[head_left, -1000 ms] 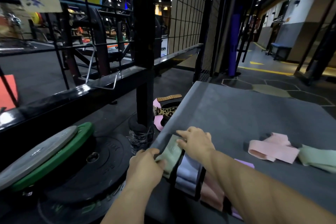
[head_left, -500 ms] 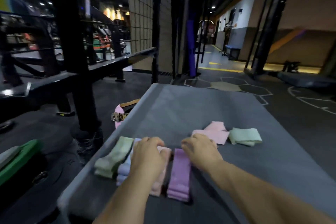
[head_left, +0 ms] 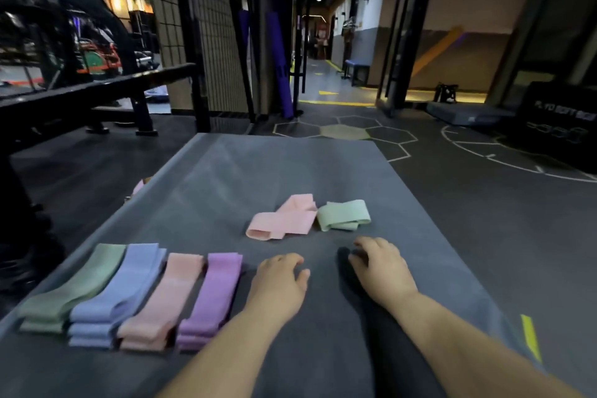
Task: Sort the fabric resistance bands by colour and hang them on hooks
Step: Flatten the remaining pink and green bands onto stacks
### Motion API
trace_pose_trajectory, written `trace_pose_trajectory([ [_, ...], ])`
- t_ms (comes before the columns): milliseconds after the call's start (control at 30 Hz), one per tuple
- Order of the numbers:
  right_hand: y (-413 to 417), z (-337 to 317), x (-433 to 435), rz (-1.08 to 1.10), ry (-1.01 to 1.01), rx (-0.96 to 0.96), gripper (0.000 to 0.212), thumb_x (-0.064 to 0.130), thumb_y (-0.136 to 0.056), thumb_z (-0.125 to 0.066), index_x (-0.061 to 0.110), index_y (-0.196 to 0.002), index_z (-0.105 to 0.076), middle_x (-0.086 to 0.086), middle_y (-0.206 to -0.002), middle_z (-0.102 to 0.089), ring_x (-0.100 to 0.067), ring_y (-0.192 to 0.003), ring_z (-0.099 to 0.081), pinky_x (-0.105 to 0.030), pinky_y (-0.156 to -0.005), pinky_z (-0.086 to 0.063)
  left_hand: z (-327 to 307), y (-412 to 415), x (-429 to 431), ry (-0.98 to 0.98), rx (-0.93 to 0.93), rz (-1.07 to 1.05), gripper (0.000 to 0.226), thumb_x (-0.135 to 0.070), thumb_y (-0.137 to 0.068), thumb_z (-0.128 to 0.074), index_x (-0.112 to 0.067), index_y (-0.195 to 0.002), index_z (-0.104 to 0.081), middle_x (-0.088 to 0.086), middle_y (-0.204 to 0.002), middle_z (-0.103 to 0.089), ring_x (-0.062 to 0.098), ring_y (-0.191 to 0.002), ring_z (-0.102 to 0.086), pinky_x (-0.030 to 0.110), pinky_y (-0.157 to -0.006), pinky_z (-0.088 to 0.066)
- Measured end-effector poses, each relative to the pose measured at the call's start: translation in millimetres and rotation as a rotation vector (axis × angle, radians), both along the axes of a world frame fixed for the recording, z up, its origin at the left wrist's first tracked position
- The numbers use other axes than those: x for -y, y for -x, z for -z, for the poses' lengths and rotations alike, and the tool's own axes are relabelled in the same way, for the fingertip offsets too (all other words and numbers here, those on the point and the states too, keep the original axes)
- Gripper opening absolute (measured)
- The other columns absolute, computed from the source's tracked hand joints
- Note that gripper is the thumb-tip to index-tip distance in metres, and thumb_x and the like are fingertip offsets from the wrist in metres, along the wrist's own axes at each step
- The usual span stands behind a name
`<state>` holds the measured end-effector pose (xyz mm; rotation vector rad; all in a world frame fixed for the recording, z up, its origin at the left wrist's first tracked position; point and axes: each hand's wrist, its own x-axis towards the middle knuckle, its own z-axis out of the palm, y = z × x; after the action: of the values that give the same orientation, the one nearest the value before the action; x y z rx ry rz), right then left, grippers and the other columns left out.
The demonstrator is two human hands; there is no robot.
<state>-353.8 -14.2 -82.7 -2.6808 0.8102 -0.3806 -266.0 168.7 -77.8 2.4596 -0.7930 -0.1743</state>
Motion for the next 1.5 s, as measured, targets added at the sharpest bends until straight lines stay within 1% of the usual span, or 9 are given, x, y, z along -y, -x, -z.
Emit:
trace_pose_trajectory([
  [433,-77.6,-28.4,34.4,0.369,-0.531,0.136,0.076,0.048,-0.096,-0.049,0.021,-0.155,-0.008,-0.014,-0.145,-0.046,-0.037,-0.129,-0.046,-0.042,-0.1,-0.038,9.0,-13.3,1.1,0.004,-0.039,0.07,0.04,-0.041,-0.097,-0.046,-0.026,-0.133,-0.054,-0.008,-0.137,-0.054,0.013,-0.13,-0.043,0.032,-0.11,-0.034],
  [667,-91.8,-27.3,41.7,0.365,-0.424,-0.052,0.033,0.03,-0.095,-0.048,0.011,-0.119,-0.06,-0.01,-0.101,-0.061,-0.03,-0.094,-0.06,-0.031,-0.072,-0.042,0.4,-12.9,-0.7,0.034,-0.127,0.076,0.041,-0.042,-0.098,-0.046,-0.027,-0.135,-0.051,-0.009,-0.139,-0.052,0.014,-0.132,-0.041,0.033,-0.11,-0.034],
  [767,-79.4,-32.9,36.5,0.305,-0.407,-0.081,0.031,0.025,-0.096,-0.049,0.006,-0.118,-0.062,-0.012,-0.106,-0.065,-0.032,-0.098,-0.063,-0.033,-0.069,-0.048,-3.8,-7.2,-1.5,0.09,-0.2,0.087,0.043,-0.044,-0.097,-0.048,-0.027,-0.137,-0.049,-0.007,-0.14,-0.049,0.014,-0.127,-0.045,0.03,-0.107,-0.037],
  [867,-51.4,-40.4,21.4,0.269,-0.672,0.073,0.029,0.023,-0.092,-0.06,0.006,-0.115,-0.062,-0.016,-0.112,-0.065,-0.033,-0.104,-0.064,-0.038,-0.082,-0.055,-9.6,1.1,-2.7,0.168,-0.255,0.095,0.051,-0.044,-0.095,-0.051,-0.028,-0.142,-0.041,-0.006,-0.145,-0.042,0.014,-0.13,-0.043,0.027,-0.105,-0.037],
  [1033,4.5,-56.5,-19.8,0.136,-1.033,0.205,0.022,0.006,-0.092,-0.059,-0.002,-0.113,-0.061,-0.022,-0.103,-0.069,-0.035,-0.091,-0.067,-0.041,-0.079,-0.054,-15.6,19.9,-4.7,0.305,-0.281,0.15,0.089,-0.04,-0.083,-0.071,-0.032,-0.152,-0.016,-0.007,-0.15,-0.032,0.015,-0.138,-0.035,0.033,-0.112,-0.032],
  [1100,27.2,-61.5,-36.3,0.098,-1.154,0.238,0.018,0.003,-0.094,-0.056,0.0,-0.111,-0.061,-0.019,-0.095,-0.07,-0.03,-0.079,-0.068,-0.036,-0.07,-0.056,-19.6,30.9,-6.4,0.334,-0.271,0.221,0.097,-0.037,-0.078,-0.078,-0.032,-0.152,-0.015,-0.013,-0.142,-0.031,0.01,-0.136,-0.034,0.026,-0.111,-0.03],
  [1167,47.1,-63.8,-48.1,0.097,-1.268,0.276,0.018,0.003,-0.096,-0.054,0.001,-0.112,-0.06,-0.017,-0.089,-0.069,-0.026,-0.068,-0.067,-0.032,-0.058,-0.054,-21.8,39.0,-8.9,0.312,-0.262,0.271,0.091,-0.036,-0.076,-0.079,-0.033,-0.148,-0.024,-0.017,-0.136,-0.034,0.008,-0.13,-0.04,0.02,-0.106,-0.032],
  [1267,70.0,-60.1,-52.7,0.132,-1.382,0.343,0.017,0.005,-0.096,-0.054,0.003,-0.113,-0.058,-0.014,-0.082,-0.067,-0.021,-0.061,-0.063,-0.03,-0.056,-0.053,-18.3,44.9,-12.7,0.298,-0.299,0.319,0.08,-0.034,-0.074,-0.081,-0.037,-0.14,-0.035,-0.012,-0.137,-0.049,0.008,-0.121,-0.051,0.027,-0.104,-0.04],
  [1500,103.1,-40.2,-46.7,0.137,-1.234,0.319,0.026,0.012,-0.093,-0.062,0.0,-0.116,-0.06,-0.014,-0.097,-0.071,-0.022,-0.08,-0.067,-0.026,-0.066,-0.054,-17.5,54.7,-22.9,0.272,-0.332,0.398,0.055,-0.035,-0.065,-0.083,-0.048,-0.109,-0.053,-0.024,-0.113,-0.064,-0.007,-0.103,-0.059,0.022,-0.095,-0.048],
])
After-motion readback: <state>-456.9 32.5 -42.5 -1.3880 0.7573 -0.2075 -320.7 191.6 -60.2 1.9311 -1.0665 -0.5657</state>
